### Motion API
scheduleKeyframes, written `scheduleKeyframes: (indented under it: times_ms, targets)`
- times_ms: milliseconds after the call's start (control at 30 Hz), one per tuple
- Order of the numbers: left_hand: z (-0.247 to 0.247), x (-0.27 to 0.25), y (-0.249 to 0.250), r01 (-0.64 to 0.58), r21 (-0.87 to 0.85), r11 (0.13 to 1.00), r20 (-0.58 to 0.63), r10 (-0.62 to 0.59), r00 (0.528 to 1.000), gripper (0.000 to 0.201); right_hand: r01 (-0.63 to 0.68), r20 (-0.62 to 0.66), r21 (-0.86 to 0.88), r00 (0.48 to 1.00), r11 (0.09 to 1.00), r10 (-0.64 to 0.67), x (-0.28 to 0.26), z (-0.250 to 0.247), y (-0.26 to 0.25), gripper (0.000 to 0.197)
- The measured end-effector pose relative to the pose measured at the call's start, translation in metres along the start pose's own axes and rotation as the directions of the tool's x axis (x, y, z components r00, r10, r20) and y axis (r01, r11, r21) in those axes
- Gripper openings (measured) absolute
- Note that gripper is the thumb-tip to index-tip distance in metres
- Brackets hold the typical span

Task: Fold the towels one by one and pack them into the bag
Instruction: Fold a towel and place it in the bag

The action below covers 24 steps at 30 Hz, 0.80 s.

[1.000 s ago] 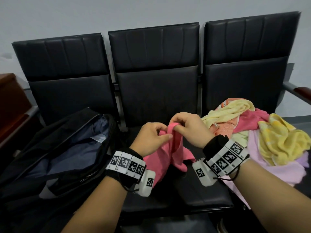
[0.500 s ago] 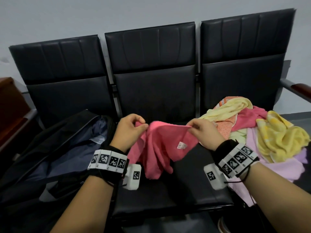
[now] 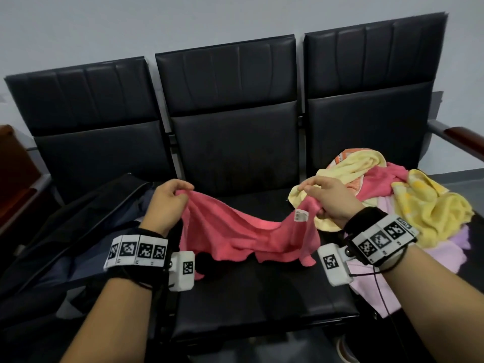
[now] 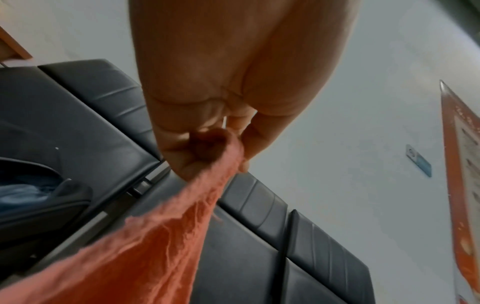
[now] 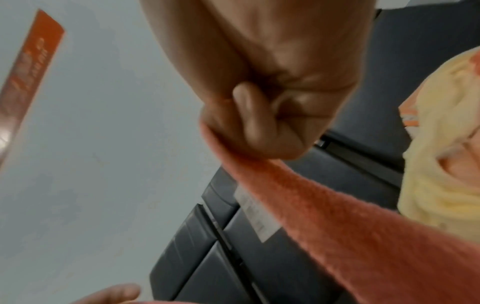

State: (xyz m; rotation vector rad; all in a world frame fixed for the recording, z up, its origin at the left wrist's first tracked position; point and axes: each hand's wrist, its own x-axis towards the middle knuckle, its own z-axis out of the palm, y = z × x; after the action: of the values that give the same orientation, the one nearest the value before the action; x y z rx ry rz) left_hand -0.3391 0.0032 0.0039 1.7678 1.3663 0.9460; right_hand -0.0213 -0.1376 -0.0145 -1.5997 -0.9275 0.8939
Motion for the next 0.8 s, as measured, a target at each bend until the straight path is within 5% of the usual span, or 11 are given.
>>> scheduleKeyframes:
  times_ms: [133, 233, 333, 567, 800]
  targets:
    - [0.015, -0.011, 0.017, -0.125, 0.000, 0.992, 0.095, 0.124, 0.988, 0.033, 0.052, 0.324, 0.160, 0.940, 0.986, -0.102, -0.015, 0.020, -0.031, 0.019]
    - [0.027, -0.023, 0.033, -0.198, -0.037, 0.980, 0.156, 0.201, 0.967, 0.032, 0.117, 0.491, 0.090, 0.859, 0.989, -0.146, -0.021, 0.043, -0.038, 0.033]
    - [0.034, -0.034, 0.043, -0.236, -0.087, 0.968, 0.205, 0.249, 0.946, 0.027, 0.352, 0.457, -0.131, 0.851, 0.927, -0.258, -0.025, 0.068, -0.029, 0.021]
    - [0.033, -0.046, 0.044, -0.225, -0.128, 0.966, 0.274, 0.253, 0.928, 0.020, 0.543, 0.256, -0.254, 0.836, 0.800, -0.486, -0.023, 0.086, -0.027, 0.010]
    - [0.030, -0.052, 0.046, -0.256, -0.192, 0.947, 0.341, 0.309, 0.888, 0.041, 0.532, 0.208, -0.192, 0.843, 0.825, -0.496, -0.026, 0.095, -0.033, 0.020]
